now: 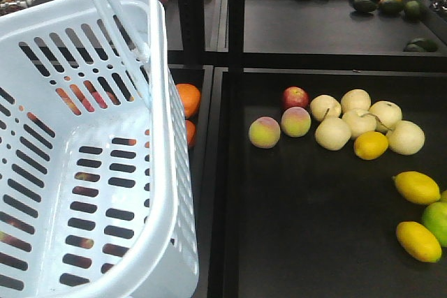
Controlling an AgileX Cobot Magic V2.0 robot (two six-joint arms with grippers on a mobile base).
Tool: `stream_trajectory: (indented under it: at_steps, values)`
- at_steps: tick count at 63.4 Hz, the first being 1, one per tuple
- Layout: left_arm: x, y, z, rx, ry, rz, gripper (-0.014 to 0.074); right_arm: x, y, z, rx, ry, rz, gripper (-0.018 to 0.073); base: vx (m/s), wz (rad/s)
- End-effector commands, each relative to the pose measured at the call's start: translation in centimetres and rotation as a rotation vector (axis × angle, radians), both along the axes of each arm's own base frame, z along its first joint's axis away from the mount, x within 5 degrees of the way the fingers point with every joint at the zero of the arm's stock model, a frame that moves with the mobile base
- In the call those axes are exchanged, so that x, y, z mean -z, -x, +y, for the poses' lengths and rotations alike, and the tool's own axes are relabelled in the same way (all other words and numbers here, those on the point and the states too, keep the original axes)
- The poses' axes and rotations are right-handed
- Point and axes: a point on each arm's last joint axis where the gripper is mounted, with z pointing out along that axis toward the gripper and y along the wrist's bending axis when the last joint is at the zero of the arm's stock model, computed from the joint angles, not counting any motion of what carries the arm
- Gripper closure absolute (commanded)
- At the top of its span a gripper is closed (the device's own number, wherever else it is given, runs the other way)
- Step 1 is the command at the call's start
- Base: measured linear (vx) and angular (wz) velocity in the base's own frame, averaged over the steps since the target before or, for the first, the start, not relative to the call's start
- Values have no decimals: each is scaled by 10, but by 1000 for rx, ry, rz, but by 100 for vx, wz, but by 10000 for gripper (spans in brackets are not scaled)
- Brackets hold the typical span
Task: Pick three apples into basket with both arms
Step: 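Lift the light-blue basket by its handle with the left gripper, then drive the base around the table carrying the basket in the left gripper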
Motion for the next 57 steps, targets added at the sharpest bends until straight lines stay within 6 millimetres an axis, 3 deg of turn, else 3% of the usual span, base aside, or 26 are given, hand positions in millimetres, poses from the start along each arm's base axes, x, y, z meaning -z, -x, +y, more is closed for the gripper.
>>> stream_trajectory:
  at_steps: [1, 57]
  values:
    - [-14, 4, 6, -8, 62, -78, 603, -3, 0, 0, 5, 9, -64, 568, -5, 26]
    - [-14, 4, 6, -8, 62, -78, 603, -3, 0, 0, 5, 9, -64, 568, -7, 52]
